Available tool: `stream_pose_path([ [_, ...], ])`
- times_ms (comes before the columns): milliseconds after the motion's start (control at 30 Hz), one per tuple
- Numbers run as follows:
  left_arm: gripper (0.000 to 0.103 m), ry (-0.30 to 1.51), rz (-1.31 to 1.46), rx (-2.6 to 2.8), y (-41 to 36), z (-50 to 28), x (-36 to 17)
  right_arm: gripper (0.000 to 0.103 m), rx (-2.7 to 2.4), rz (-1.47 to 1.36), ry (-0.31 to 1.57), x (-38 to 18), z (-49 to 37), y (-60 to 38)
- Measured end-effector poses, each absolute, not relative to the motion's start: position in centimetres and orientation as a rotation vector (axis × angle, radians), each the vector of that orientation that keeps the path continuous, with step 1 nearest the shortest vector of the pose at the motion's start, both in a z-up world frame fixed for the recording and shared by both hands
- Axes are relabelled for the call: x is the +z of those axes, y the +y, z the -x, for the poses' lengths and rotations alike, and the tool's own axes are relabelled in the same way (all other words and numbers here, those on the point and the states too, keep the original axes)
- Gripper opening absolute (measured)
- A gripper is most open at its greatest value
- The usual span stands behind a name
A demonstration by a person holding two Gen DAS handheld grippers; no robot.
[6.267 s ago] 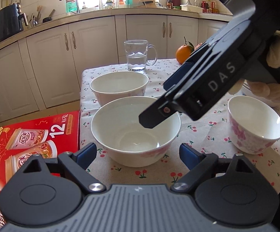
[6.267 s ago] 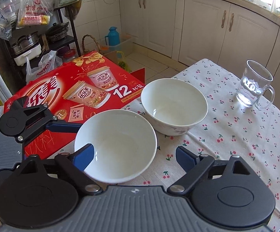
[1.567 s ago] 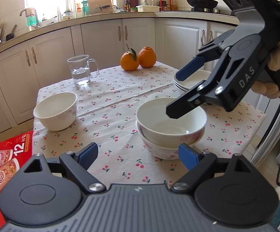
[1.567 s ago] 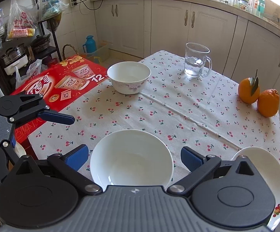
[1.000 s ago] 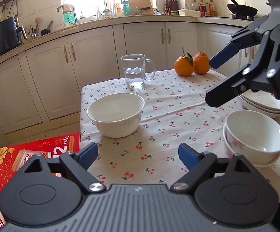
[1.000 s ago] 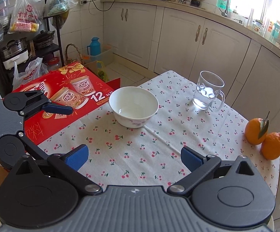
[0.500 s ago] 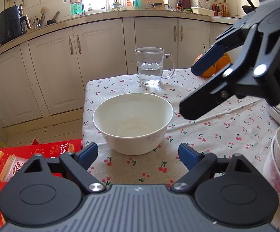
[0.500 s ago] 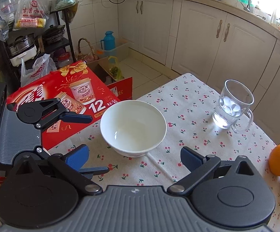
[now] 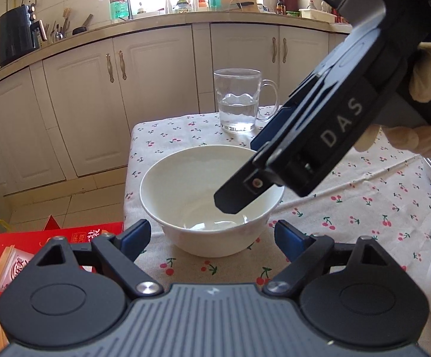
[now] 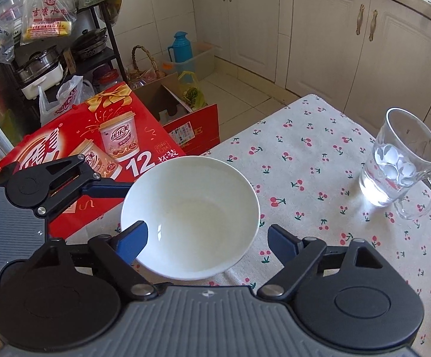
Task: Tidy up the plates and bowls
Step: 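Move the right tool to the white bowl by the red box and grasp its rim, then carry the bowl with the right tool and lower it into the nested bowls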
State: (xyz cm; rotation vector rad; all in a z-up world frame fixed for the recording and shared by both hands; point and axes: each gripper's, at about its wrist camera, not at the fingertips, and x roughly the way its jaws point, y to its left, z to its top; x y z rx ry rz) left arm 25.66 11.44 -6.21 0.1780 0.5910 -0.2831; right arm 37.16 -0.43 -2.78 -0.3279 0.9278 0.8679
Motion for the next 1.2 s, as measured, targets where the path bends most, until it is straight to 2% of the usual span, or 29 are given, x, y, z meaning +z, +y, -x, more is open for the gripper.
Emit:
stream_pose_path([
  [533, 0.086, 0.591, -0.183, -0.291, 11.5, -26.3, -6.1, 0.074, 0.886, 0.253, 0.955, -4.1, -38.9, -0.1],
  [1200, 0.086, 0.578, -0.212, -0.334, 10.3, -22.2, -3.4, 0.073, 0.873, 0.246, 0.934, -1.2, -35.0, -1.9],
])
